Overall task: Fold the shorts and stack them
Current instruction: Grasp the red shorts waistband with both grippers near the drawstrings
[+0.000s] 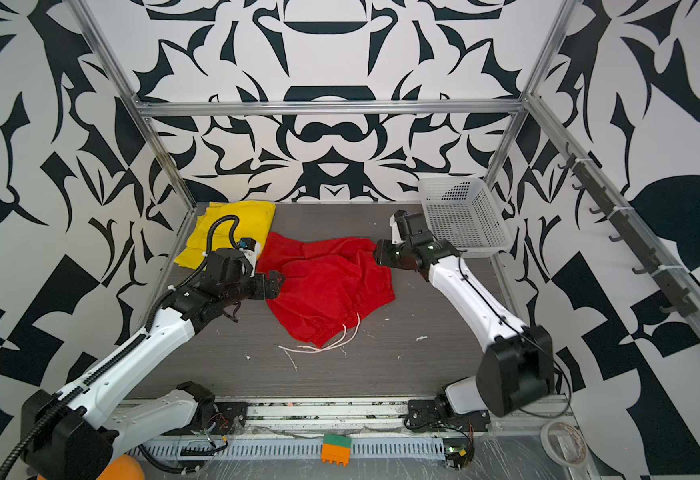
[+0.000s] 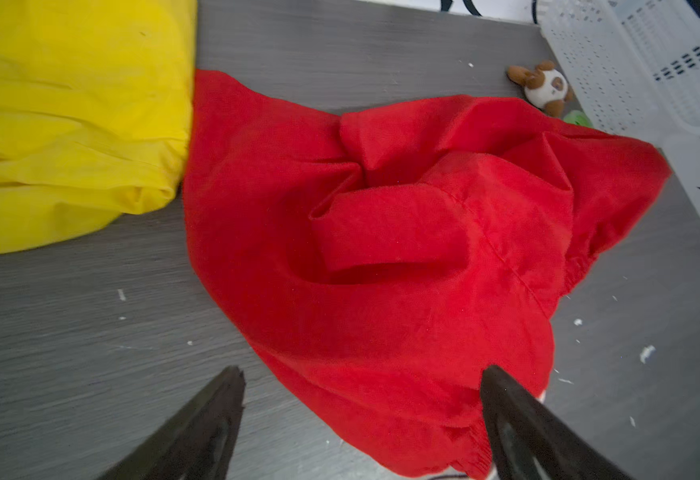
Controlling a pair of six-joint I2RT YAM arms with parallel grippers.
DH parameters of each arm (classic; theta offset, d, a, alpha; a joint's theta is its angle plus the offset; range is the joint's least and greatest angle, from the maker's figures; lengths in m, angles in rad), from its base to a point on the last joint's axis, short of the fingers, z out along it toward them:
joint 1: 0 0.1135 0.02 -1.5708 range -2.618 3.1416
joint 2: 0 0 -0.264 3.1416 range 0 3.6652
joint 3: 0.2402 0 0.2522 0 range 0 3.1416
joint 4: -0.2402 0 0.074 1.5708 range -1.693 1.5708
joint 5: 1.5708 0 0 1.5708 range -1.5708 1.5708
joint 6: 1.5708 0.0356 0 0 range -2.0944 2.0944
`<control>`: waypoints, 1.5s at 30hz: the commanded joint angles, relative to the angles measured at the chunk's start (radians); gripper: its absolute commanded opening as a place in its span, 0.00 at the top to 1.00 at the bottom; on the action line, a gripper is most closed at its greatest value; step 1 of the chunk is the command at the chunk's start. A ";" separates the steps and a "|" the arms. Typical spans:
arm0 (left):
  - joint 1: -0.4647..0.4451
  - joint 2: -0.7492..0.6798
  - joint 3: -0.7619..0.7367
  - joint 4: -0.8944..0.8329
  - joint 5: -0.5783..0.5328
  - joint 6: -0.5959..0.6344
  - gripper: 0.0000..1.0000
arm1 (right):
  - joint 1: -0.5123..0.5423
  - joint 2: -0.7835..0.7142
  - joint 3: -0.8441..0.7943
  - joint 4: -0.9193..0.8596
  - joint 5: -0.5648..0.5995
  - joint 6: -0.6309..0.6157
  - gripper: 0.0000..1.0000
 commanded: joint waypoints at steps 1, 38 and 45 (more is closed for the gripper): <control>-0.022 0.020 -0.045 0.015 0.149 -0.052 0.09 | 0.009 -0.120 -0.091 -0.004 -0.006 0.022 0.42; -0.148 0.025 0.076 -0.202 0.426 0.784 0.29 | 0.205 0.066 -0.273 0.481 -0.060 0.241 0.43; -0.288 0.267 0.183 -0.387 0.240 1.139 0.33 | 0.203 -0.136 -0.492 0.508 -0.016 0.292 0.43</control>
